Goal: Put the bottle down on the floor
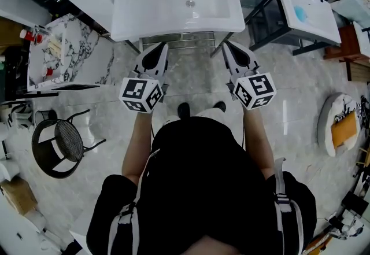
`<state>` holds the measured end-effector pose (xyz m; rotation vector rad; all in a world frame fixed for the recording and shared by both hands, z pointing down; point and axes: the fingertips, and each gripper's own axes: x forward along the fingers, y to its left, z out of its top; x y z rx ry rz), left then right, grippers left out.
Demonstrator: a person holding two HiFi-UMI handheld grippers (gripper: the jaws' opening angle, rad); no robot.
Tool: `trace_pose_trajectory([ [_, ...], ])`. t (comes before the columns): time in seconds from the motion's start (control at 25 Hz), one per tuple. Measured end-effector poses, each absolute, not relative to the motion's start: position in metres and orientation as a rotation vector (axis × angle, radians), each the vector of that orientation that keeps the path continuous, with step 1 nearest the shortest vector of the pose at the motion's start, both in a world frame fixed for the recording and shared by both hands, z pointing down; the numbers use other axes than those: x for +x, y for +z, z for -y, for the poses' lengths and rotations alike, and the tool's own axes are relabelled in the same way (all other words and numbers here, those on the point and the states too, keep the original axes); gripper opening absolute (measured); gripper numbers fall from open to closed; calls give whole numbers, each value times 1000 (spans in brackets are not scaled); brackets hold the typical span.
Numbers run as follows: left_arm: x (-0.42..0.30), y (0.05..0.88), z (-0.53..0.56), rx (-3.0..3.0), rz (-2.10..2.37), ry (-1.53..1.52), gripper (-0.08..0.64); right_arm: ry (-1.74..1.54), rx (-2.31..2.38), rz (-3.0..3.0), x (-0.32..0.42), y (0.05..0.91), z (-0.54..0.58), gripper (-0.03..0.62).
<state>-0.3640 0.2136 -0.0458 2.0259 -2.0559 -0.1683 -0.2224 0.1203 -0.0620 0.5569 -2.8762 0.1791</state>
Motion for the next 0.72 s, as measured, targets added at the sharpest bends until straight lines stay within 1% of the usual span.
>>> trace_pose_trajectory([
  [0.72, -355, -43, -215, 2042, 2035, -151, 18, 174, 573, 2880, -213, -65, -126, 5],
])
